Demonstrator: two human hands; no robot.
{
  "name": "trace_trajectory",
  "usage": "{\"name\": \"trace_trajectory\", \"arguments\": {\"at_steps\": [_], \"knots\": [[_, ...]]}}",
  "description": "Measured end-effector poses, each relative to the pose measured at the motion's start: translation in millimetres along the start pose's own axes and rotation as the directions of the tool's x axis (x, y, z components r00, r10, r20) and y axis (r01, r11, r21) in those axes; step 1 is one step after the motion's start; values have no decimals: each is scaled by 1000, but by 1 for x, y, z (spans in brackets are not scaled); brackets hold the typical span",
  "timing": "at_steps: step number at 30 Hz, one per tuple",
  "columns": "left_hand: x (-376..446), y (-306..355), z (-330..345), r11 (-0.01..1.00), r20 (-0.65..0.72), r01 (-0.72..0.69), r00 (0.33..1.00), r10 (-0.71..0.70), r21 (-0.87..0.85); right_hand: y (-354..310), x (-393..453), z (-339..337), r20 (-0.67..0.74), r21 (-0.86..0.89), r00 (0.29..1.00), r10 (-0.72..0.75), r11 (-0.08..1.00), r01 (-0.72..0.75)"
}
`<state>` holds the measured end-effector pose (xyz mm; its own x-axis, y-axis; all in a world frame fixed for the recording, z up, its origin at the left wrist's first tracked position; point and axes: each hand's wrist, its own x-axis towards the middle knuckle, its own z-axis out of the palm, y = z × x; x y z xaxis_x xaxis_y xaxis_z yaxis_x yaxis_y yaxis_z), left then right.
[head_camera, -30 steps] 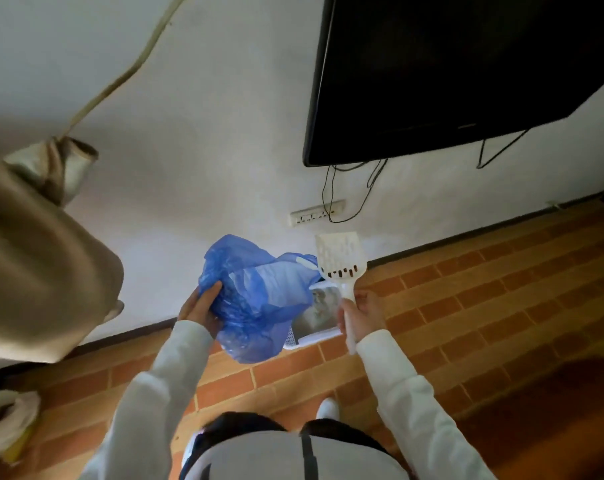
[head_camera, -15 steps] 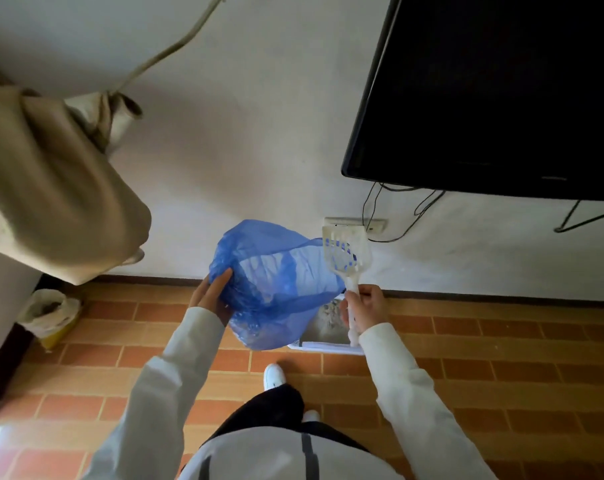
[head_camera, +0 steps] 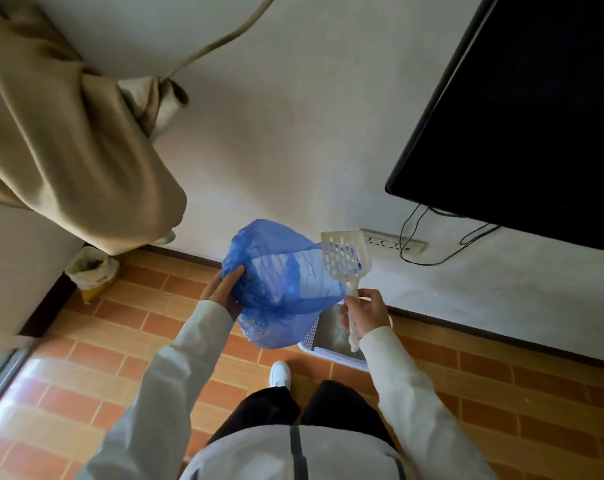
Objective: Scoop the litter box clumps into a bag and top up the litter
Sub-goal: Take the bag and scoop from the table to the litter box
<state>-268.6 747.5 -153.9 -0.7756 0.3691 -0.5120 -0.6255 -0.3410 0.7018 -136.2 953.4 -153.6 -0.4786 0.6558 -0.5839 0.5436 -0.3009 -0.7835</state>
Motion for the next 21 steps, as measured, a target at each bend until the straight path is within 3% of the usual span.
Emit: {"name": "trace_trajectory", "arguments": {"at_steps": [5,12,21], "knots": [[4,-12,1,999,-219,-9,976,-2,-48,-7,24,-4,88,-97,996,2,995,7],[-5,-56,6,974,-357,-113,933,36,-196,-22,58,-29,264,-205,964,23,978,33],[21,-124,-11,919,-414,-304,892,182,-252,17,119,-25,453,-341,891,16,927,156]]}}
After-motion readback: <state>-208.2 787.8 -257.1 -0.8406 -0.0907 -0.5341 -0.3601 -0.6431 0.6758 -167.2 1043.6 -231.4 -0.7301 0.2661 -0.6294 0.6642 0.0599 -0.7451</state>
